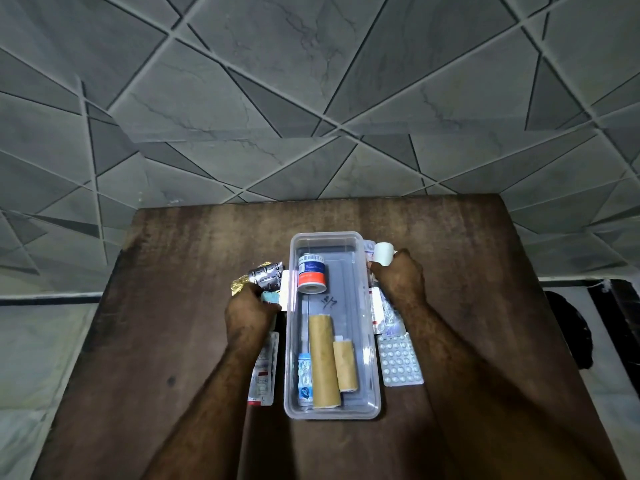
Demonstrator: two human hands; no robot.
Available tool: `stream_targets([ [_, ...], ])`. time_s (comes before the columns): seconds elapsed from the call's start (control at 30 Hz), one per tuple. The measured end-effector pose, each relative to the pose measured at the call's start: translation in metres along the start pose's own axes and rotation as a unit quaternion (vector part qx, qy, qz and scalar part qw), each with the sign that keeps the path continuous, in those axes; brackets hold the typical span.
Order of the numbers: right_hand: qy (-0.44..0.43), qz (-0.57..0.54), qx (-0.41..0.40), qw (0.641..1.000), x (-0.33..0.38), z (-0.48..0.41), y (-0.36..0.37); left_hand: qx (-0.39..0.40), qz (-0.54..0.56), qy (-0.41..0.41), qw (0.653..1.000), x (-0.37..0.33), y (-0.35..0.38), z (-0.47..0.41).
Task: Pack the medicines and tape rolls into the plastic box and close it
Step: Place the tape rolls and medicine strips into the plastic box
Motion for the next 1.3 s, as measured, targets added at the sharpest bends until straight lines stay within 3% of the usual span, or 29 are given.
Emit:
stream_targets([
  [0.37, 0.015, -0.063, 0.008, 0.998, -0.001, 0.009, -0.014, -0.008, 0.061, -0.047, 0.997, 0.014, -0.018, -0.006],
  [0.53, -0.033, -0.108, -0.021, 0.993, 0.016, 0.027, -0.034, -0.038, 0.178, -0.010, 0.983, -0.008, -0.040, -0.004],
  [0.67, -0.100, -0.117, -0.012, 0.988, 0.042, 0.052, -0.035, 0.015, 0.282, 0.017, 0.959, -0.044, -0.025, -0.001],
  [0.8, -0.190, 0.002, 0.015, 0.982, 0.066, 0.069, -0.013, 0.049, 0.257, 0.046, 0.964, -0.080, -0.003, 0.013],
  [0.97, -0.265, 0.221, 0.028, 0.938, 0.084, 0.075, 0.024, 0.030, 0.150, 0.025, 0.988, -0.086, 0.012, 0.016],
  [1.07, -0.265, 0.276, 0.011, 0.924, 0.089, 0.071, 0.033, 0.025, 0.094, 0.018, 0.995, -0.088, 0.014, 0.019],
  [1.17, -0.285, 0.319, -0.026, 0.904, 0.091, 0.066, 0.040, 0.016, 0.101, -0.003, 0.995, -0.086, 0.014, 0.021],
  [1.3, -0.304, 0.371, -0.014, 0.877, 0.089, 0.065, 0.049, 0.022, 0.107, -0.006, 0.994, -0.083, 0.020, 0.024],
])
Point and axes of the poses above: each hand's wrist, its own z-axis away from the middle knuckle, its own y-axis out of the palm, x = y × z, the point moved 6 cm from there along -z, towards the middle knuckle, and after that the axes turned 1 degree about -z, right-handed, at the moved point
